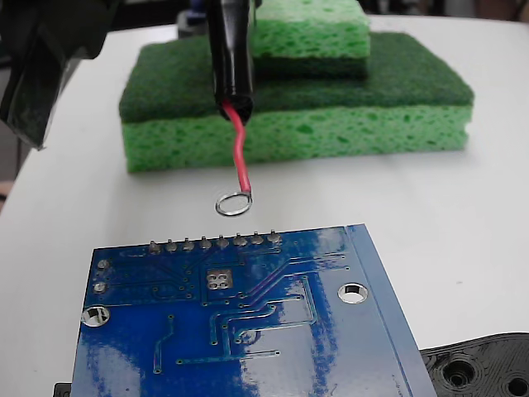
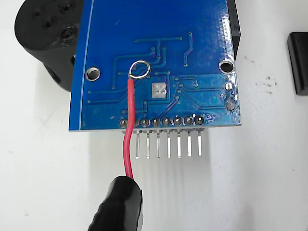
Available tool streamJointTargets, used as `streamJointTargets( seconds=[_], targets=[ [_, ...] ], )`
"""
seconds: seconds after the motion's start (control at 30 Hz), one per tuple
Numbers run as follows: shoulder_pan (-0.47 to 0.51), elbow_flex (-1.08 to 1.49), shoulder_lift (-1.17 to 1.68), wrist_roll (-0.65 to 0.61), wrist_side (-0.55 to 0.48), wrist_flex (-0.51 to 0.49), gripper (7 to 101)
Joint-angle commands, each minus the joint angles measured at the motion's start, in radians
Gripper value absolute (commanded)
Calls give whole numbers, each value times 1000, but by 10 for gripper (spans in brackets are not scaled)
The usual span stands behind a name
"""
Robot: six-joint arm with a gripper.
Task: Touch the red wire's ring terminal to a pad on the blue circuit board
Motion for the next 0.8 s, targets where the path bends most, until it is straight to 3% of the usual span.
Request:
streamJointTargets(
  seconds=[0.03, 0.8],
  targets=[
    [0, -15, -6, -2, -5, -3, 1003],
    [17, -46, -58, -5, -17, 11, 1003]
  ],
)
